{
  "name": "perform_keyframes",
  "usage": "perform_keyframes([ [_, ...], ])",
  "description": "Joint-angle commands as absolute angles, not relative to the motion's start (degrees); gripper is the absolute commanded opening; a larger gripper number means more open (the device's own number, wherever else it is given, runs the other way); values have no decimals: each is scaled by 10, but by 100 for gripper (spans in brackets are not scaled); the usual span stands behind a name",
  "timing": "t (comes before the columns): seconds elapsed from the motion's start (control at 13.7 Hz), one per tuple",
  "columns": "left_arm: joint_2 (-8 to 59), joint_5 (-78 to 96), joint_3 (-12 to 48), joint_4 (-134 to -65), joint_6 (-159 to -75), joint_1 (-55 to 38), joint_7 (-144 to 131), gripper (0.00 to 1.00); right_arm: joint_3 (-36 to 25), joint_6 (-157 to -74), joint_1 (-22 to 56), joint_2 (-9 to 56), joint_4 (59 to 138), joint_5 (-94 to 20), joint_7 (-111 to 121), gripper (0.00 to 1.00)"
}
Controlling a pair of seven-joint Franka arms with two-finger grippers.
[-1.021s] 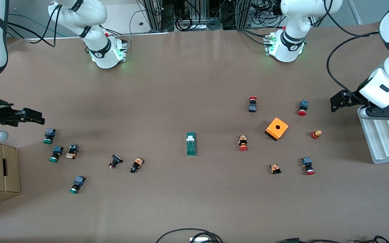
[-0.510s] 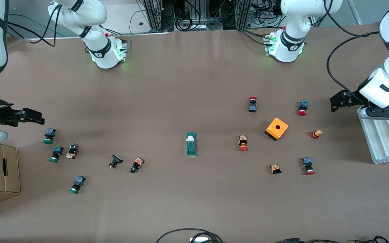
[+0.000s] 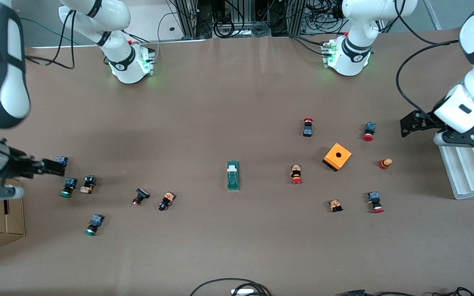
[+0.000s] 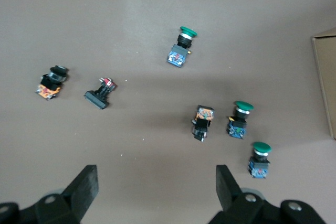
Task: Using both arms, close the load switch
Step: 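Move the left gripper above the green switch while the right gripper approaches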
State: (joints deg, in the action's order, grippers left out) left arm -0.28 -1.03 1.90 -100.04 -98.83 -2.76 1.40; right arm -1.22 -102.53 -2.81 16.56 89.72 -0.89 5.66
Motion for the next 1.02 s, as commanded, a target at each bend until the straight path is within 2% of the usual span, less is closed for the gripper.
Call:
perform_keyframes([
  [0.0, 4, -11, 25, -992, -975, -32, 8, 100, -17, -1031, -2, 200, 885, -18, 46, 100],
  [0.22, 13, -4, 32, -991, -963, -40, -2, 100, -18, -1056, 32, 226, 876, 2, 16, 100],
  [0.73, 51, -12, 53, -954, -965, -63, -27, 99, -18, -1085, 33, 240, 876, -4, 14, 100],
  [0.95, 52, -12, 76, -956, -989, -104, -169, 99, -16, -1078, 33, 235, 872, -6, 17, 100],
])
